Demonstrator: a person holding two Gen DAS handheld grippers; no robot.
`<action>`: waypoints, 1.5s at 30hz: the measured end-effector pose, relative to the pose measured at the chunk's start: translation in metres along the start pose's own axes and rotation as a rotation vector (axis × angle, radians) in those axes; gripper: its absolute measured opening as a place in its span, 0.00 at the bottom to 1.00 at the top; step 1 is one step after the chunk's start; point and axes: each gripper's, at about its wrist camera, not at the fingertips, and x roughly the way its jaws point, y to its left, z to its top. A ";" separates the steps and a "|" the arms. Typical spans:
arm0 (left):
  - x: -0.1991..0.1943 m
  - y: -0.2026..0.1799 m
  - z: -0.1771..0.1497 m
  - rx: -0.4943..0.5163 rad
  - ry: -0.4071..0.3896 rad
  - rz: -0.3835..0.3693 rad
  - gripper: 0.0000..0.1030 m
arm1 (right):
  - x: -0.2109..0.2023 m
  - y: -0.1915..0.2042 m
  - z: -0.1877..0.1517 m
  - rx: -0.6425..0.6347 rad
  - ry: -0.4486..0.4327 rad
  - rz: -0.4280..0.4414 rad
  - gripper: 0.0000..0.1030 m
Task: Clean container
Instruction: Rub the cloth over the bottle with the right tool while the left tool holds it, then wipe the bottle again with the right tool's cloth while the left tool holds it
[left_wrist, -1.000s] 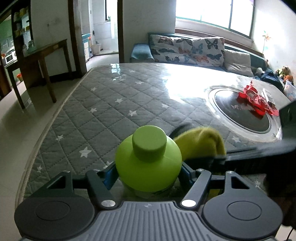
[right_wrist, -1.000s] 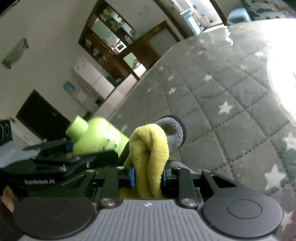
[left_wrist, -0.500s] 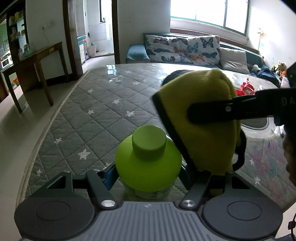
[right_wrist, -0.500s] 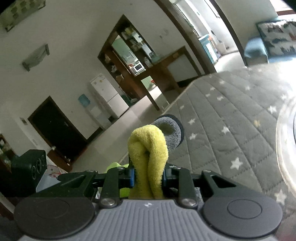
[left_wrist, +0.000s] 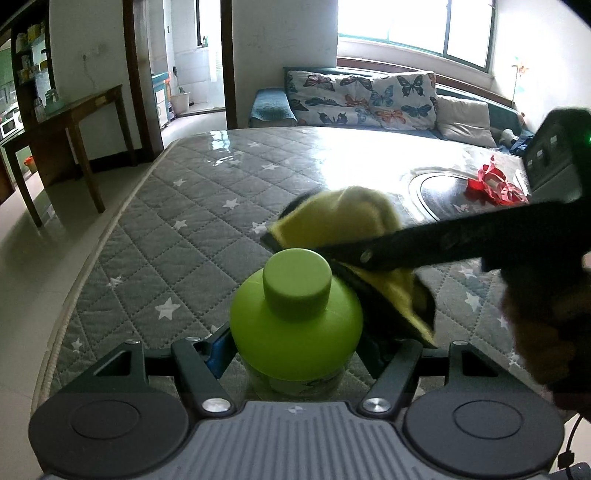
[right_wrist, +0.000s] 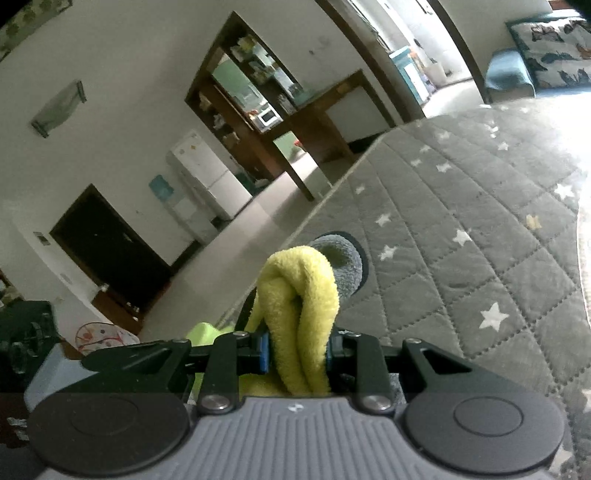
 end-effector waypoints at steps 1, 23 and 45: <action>0.000 0.000 0.000 0.000 0.000 0.000 0.69 | 0.005 -0.003 -0.001 0.006 0.009 -0.004 0.24; 0.011 -0.024 0.026 0.064 -0.086 -0.161 0.68 | -0.025 -0.052 -0.045 0.136 0.011 -0.116 0.24; 0.035 -0.046 0.030 0.163 -0.051 -0.193 0.69 | -0.063 -0.056 -0.014 0.088 -0.138 -0.133 0.24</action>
